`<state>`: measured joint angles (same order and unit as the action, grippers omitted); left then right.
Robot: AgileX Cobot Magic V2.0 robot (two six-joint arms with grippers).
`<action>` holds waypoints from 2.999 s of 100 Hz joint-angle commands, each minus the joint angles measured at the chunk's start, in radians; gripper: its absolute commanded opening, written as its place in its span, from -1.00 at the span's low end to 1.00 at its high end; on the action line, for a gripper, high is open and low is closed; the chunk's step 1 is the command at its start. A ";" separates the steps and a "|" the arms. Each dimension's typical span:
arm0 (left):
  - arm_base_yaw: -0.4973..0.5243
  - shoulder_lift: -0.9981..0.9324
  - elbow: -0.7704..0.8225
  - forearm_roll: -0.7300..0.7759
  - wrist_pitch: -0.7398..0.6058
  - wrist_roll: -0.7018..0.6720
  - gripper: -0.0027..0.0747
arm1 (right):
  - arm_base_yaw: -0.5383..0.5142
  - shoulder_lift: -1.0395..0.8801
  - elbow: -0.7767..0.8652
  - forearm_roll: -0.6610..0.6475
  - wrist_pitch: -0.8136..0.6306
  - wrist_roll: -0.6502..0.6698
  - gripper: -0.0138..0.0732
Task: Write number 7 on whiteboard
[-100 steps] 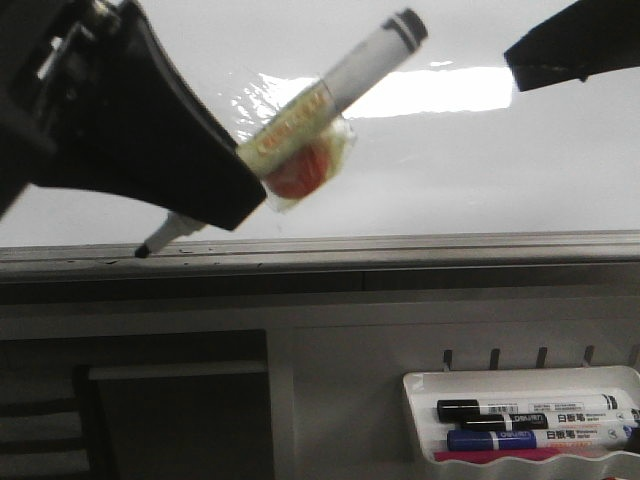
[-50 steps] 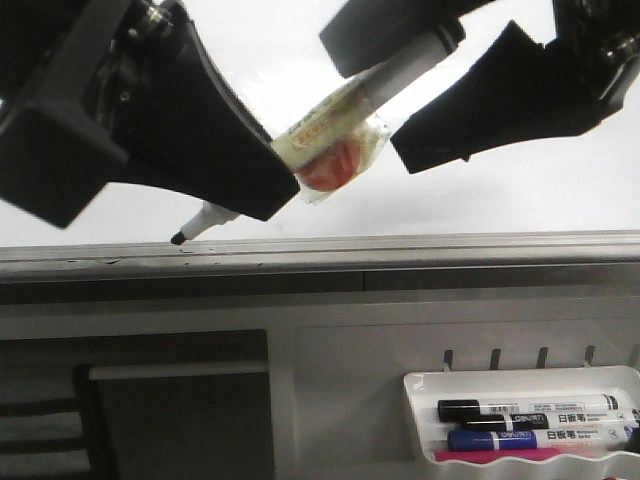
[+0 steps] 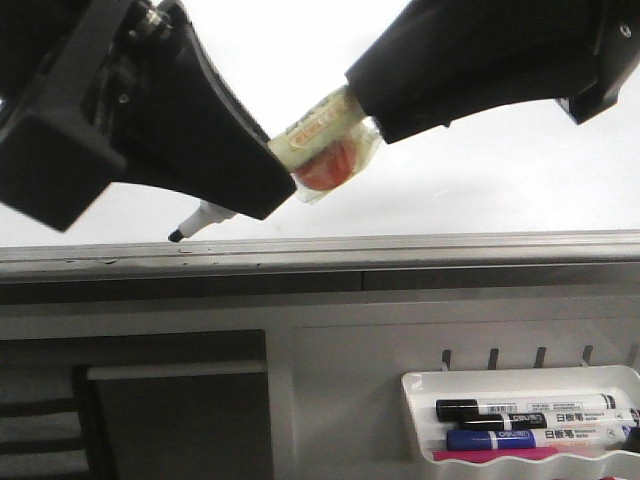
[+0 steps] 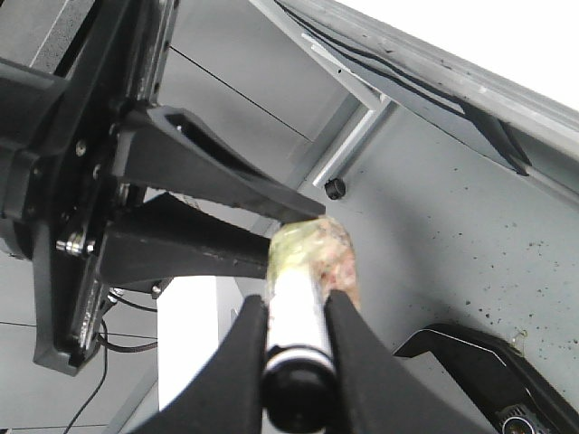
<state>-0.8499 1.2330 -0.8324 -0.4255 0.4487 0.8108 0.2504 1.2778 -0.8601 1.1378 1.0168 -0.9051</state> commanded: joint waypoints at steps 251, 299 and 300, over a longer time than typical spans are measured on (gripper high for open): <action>0.634 -0.518 0.232 -0.578 -0.336 -0.039 0.33 | 0.031 -0.064 0.042 0.264 -0.837 -0.413 -0.80; 0.634 -0.518 0.232 -0.578 -0.333 -0.039 0.33 | -0.007 -0.076 0.170 0.264 -0.657 -0.378 -0.80; 0.634 -0.518 0.232 -0.578 -0.333 -0.039 0.33 | -0.007 -0.076 0.175 0.264 -0.653 -0.376 -0.80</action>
<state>-0.2186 0.7207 -0.5725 -0.9856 0.1594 0.7801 0.2566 1.2198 -0.7049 1.3982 0.3902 -1.2929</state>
